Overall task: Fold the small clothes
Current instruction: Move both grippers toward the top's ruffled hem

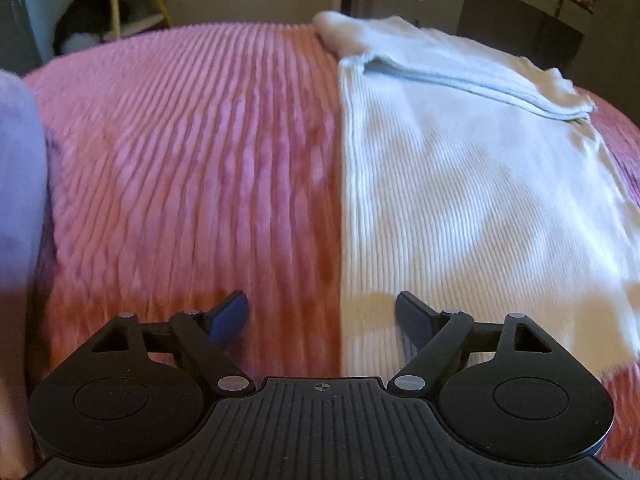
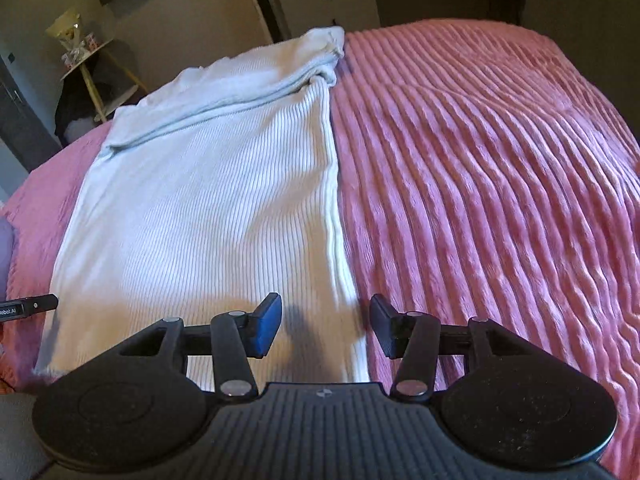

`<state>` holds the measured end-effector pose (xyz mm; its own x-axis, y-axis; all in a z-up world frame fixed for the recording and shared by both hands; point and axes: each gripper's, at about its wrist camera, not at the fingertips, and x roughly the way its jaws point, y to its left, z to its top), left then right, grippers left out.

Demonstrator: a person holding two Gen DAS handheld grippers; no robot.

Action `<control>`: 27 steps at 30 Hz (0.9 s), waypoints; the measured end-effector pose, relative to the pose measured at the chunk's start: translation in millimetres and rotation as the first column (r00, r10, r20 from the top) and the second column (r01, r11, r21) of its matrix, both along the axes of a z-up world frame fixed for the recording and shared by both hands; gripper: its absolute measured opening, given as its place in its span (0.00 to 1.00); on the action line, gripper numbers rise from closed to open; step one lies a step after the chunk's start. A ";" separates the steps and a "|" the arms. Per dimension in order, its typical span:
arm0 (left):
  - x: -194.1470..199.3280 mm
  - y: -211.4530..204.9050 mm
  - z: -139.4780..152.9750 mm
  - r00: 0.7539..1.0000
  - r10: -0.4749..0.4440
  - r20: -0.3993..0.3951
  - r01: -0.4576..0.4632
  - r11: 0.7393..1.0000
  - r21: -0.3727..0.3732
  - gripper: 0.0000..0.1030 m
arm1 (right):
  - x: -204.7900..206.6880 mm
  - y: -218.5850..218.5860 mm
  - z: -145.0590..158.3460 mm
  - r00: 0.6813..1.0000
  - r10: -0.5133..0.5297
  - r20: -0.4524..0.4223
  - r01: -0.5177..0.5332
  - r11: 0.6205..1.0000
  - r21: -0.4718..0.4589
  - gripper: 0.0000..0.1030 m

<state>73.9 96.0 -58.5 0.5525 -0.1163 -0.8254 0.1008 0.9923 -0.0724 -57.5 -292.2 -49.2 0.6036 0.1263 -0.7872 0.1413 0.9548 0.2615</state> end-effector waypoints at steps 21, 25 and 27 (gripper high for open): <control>-20.3 22.8 -5.3 0.991 -0.052 -0.126 0.030 0.985 -0.172 0.31 | -11.2 -7.1 -7.1 0.999 0.032 -0.039 -0.028 0.995 0.100 0.15; -26.6 27.6 -5.0 0.983 -0.100 -0.153 0.062 0.970 -0.236 0.47 | -11.3 -9.5 -7.4 0.998 0.039 -0.055 -0.032 0.992 0.118 0.15; -28.2 27.8 -6.4 0.981 -0.114 -0.160 0.070 0.964 -0.256 0.46 | -11.5 -10.7 -8.5 0.997 0.043 -0.060 -0.035 0.991 0.128 0.15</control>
<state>45.7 123.9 -64.9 0.3822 -0.3727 -0.8456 0.1550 0.9280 -0.3389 -69.0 -303.0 -57.7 0.5468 0.2502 -0.7990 0.1242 0.9195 0.3729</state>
